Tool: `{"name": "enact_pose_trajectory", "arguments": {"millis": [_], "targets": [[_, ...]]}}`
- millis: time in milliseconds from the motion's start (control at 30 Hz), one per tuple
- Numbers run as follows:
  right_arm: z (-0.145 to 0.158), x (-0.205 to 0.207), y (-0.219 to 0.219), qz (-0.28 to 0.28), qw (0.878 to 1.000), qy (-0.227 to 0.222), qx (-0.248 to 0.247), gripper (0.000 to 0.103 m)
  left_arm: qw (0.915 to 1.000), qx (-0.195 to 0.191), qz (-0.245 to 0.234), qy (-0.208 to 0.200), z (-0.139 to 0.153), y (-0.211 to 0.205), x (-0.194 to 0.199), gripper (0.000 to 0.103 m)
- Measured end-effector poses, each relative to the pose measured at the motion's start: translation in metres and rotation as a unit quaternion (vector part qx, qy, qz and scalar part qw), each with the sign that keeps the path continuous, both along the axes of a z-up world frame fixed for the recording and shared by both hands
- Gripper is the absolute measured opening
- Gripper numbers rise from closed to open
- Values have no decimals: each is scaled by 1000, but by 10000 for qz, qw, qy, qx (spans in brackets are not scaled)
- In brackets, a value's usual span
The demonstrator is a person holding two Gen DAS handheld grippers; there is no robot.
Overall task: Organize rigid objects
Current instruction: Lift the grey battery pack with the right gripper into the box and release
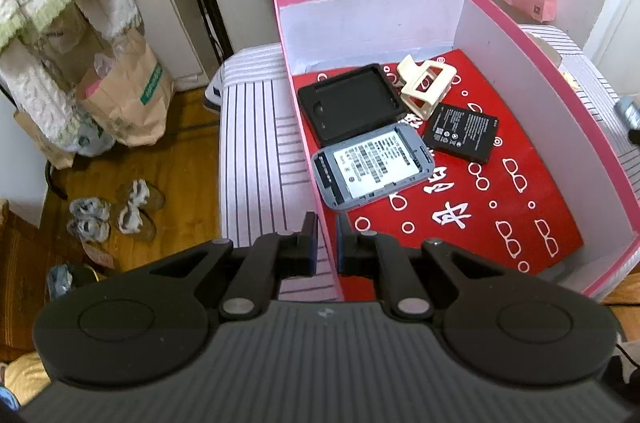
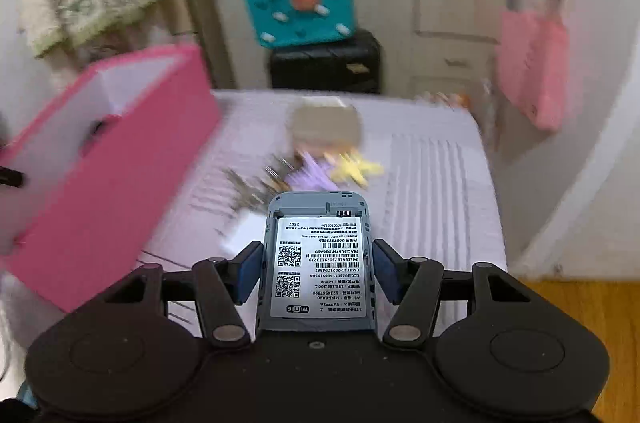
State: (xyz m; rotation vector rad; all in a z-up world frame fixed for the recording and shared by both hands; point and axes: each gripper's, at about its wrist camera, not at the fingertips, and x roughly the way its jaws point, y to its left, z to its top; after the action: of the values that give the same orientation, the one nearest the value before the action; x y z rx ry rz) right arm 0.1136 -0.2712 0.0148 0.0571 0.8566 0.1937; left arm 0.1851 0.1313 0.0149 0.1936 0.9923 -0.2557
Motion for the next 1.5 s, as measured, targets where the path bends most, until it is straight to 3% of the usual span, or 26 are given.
{"name": "enact_pose_trajectory", "arguments": {"millis": [267,433,600,833,1067,1167,1267,1333,1500], "targets": [[61,24,58,1271,9895,-428,536,64,10000,14,-88,31,1,1,0,9],[71,55,117,2127,9724,-129,947,64,9999,48,-151,36,0,0,0,9],[49,95,171,2499,9605,537,1105,64,9999,-25,-142,46,1,3,0,9],[10,134,228,2785,9522,1144,516,64,9998,-93,-179,61,1,5,0,10],[-13,135,258,3448,9229,1692,255,64,9996,-176,-219,90,1,8,1,11],[-11,126,265,3878,9041,1767,309,64,9995,-187,-231,89,1,8,1,11],[-12,116,273,4194,8914,1717,107,64,9995,-217,-229,94,1,9,1,11],[-12,105,280,4583,8744,1578,-202,64,9994,-231,-223,85,1,9,1,11],[10,92,272,4614,8830,800,-301,68,9995,-204,-231,97,1,9,2,11]]}}
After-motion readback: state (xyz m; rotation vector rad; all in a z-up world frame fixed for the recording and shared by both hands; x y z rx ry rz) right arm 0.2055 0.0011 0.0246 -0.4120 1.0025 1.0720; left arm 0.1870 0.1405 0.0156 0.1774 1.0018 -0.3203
